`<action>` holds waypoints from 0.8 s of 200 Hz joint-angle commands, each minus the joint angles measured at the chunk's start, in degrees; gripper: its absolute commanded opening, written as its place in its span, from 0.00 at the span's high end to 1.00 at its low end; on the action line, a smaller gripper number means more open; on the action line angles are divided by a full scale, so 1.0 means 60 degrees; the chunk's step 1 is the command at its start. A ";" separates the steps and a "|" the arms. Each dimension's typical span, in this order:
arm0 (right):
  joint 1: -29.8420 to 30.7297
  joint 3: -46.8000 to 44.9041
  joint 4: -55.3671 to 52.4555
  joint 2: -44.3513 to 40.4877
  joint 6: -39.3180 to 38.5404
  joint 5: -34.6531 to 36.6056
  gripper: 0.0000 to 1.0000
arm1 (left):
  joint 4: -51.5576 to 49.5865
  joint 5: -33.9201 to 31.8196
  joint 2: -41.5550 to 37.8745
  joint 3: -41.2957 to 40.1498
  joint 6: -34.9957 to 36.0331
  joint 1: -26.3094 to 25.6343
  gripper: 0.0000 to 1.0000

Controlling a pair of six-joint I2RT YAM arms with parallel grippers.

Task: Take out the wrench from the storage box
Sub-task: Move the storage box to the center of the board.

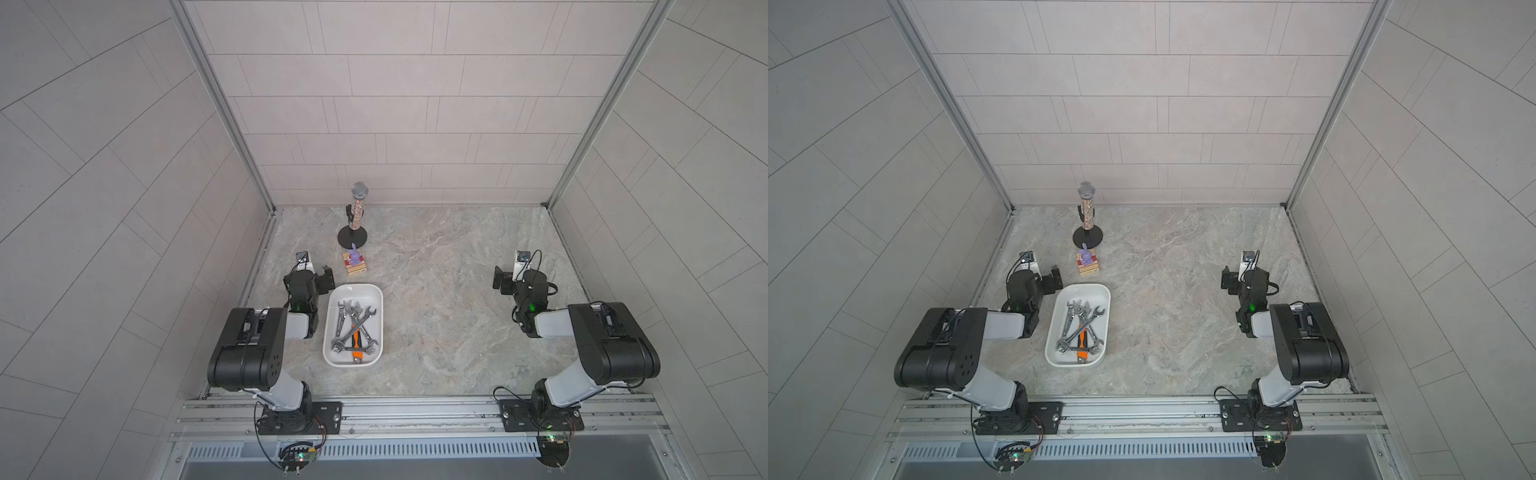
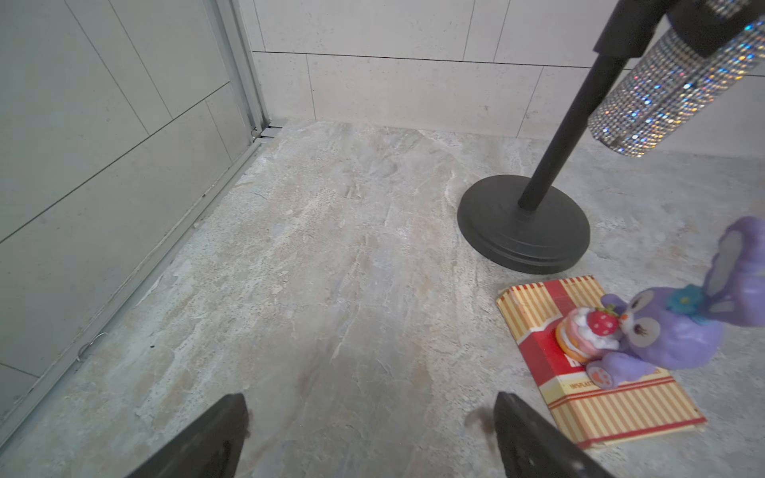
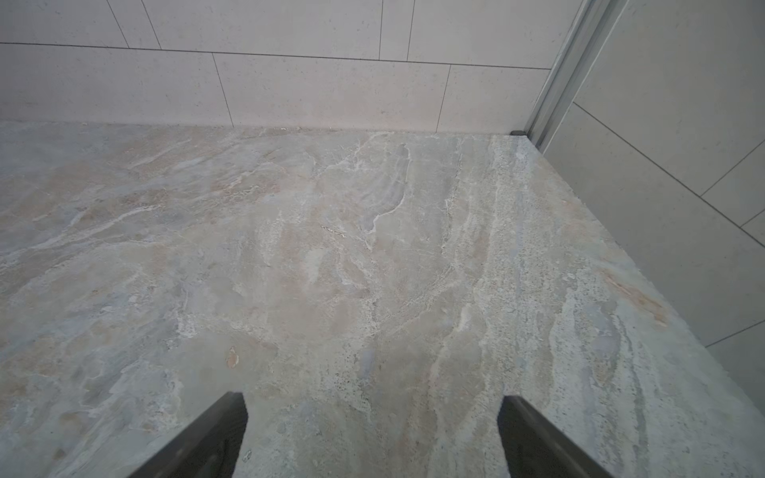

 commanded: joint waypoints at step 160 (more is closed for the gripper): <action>0.4843 0.3532 -0.8530 -0.3334 0.3229 0.1289 0.00 | -1.0443 -0.3505 -0.5429 0.2748 -0.3706 -0.1472 0.00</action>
